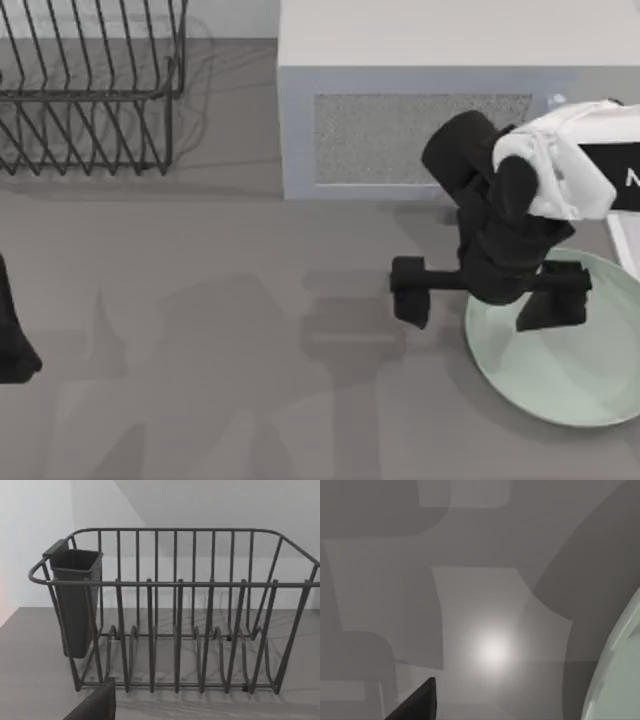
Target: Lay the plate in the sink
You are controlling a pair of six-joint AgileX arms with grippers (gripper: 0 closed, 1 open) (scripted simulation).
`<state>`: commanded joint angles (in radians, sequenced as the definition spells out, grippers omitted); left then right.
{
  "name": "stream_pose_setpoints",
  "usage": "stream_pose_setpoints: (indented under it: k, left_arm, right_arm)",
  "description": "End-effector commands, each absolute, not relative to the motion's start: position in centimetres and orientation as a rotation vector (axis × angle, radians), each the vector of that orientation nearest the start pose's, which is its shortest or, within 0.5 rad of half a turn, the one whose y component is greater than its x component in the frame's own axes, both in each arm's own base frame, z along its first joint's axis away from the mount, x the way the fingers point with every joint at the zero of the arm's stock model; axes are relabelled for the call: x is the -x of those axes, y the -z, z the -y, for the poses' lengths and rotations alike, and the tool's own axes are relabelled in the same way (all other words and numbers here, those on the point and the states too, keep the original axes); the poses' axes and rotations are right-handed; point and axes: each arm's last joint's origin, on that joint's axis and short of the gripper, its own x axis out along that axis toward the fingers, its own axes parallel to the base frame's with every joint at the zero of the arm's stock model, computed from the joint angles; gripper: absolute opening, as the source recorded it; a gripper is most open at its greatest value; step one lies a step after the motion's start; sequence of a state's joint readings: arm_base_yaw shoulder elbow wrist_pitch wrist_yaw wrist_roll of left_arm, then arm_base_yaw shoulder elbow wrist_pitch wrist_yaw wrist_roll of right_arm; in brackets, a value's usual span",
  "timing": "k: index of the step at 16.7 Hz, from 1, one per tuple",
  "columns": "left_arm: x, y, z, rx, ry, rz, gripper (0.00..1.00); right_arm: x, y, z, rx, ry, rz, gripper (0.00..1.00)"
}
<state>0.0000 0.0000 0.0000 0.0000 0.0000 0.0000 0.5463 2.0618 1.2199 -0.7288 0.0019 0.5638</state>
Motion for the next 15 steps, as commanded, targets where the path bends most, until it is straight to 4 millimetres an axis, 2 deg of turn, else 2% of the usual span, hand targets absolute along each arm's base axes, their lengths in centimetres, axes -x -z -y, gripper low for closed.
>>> stream_pose_setpoints:
  k: [12,15]
  left_arm:
    - [-10.57,-16.0,0.12,0.0,0.0,0.0,1.0]
    - [-10.57,-16.0,0.12,0.0,0.0,0.0,1.0]
  right_arm:
    - [-30.47,-9.06,-18.81,-0.008,0.008,-1.571,0.02]
    - [-30.47,-9.06,-18.81,-0.008,0.008,-1.571,0.0]
